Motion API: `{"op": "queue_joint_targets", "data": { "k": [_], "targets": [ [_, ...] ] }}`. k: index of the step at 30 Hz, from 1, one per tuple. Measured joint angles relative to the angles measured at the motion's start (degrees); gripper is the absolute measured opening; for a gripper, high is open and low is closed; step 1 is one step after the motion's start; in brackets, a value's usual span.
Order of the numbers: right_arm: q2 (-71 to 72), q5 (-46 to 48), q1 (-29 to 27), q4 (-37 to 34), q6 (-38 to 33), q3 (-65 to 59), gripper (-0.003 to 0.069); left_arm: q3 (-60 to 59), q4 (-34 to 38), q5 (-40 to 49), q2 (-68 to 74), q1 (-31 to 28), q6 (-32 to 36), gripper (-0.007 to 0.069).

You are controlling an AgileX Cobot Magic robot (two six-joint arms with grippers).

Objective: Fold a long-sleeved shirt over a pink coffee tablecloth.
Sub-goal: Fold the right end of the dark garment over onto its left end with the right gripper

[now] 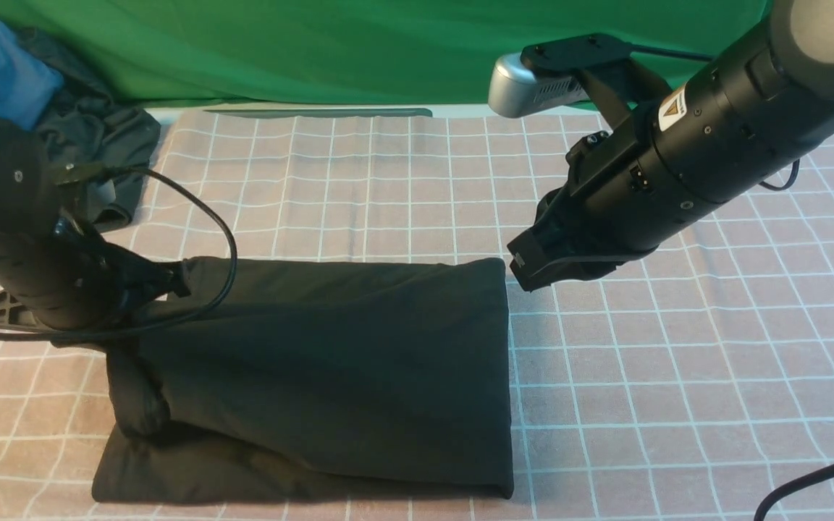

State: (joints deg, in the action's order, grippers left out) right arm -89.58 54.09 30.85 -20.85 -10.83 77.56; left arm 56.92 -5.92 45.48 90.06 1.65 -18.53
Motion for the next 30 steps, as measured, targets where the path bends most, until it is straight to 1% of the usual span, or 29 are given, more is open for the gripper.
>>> {"op": "queue_joint_targets", "data": {
  "k": [2, 4, 5, 7, 8, 10, 13, 14, 16, 17, 19, 22, 23, 28, 30],
  "targets": [
    [0.0, 0.0, 0.0, 0.0, 0.0, 0.0, 0.0037, 0.0, -0.1, -0.4, 0.0, 0.0, 0.5, 0.0076],
    [0.0, 0.0, 0.0, -0.1, 0.0, 0.0, 0.0037, 0.0, -0.6, -1.3, 0.0, 0.0, 0.7, 0.0127],
    [0.0, 0.0, 0.0, -0.1, 0.0, 0.0, 0.0037, 0.1, -1.1, -1.7, 0.0, 0.0, 0.8, 0.0158],
    [0.0, 0.0, 0.0, -0.1, 0.0, 0.0, 0.0037, 0.9, -2.4, -1.1, 0.0, 0.0, 0.8, 0.0243],
    [0.0, 0.0, 0.0, -0.1, 0.0, 0.0, 0.0037, 1.8, -2.5, 0.8, -0.1, 0.0, 0.6, 0.0293],
    [0.0, -0.1, 0.0, -0.2, 0.0, 0.0, 0.0037, 3.3, -1.4, 6.5, -0.8, 0.0, -0.3, 0.0359],
    [0.0, -0.1, 0.0, -0.2, 0.0, 0.0, 0.0037, 3.4, 1.9, 12.1, -2.6, 0.0, -0.3, 0.0386],
    [0.0, -0.1, 0.0, -0.2, 0.0, 0.0, 0.0037, 2.8, 4.6, 13.8, -3.7, 0.0, 0.8, 0.0392],
    [0.0, -0.1, 0.0, -0.2, 0.0, 0.0, 0.0037, 0.7, 8.4, 14.5, -5.9, 0.0, 3.1, 0.0391],
    [0.0, -0.1, 0.0, -0.2, 0.0, 0.0, 0.0037, 0.4, 8.4, 14.5, -6.2, 0.0, 3.4, 0.0391],
    [0.0, -0.2, 0.0, -0.2, 0.0, 0.0, 0.0037, -4.1, 10.4, 12.7, -8.6, 0.0, 4.9, 0.0391],
    [0.0, -0.4, 0.0, -0.2, 0.0, 0.0, 0.0037, -9.1, 9.5, 7.5, -9.8, 0.0, 5.6, 0.0400],
    [0.0, -0.4, 0.0, -0.2, 0.0, 0.0, 0.0037, -9.1, 9.3, 7.2, -9.8, 0.0, 5.6, 0.0400],
    [0.0, -0.4, 0.0, -0.2, 0.0, 0.0, 0.0037, -14.5, 9.3, -1.2, -9.8, 0.0, 6.6, 0.0486],
    [0.0, -0.4, 0.0, -0.2, -0.1, 0.0, 0.0037, -15.4, 9.3, -3.3, -9.8, 0.0, 7.5, 0.0507]
  ]
}}
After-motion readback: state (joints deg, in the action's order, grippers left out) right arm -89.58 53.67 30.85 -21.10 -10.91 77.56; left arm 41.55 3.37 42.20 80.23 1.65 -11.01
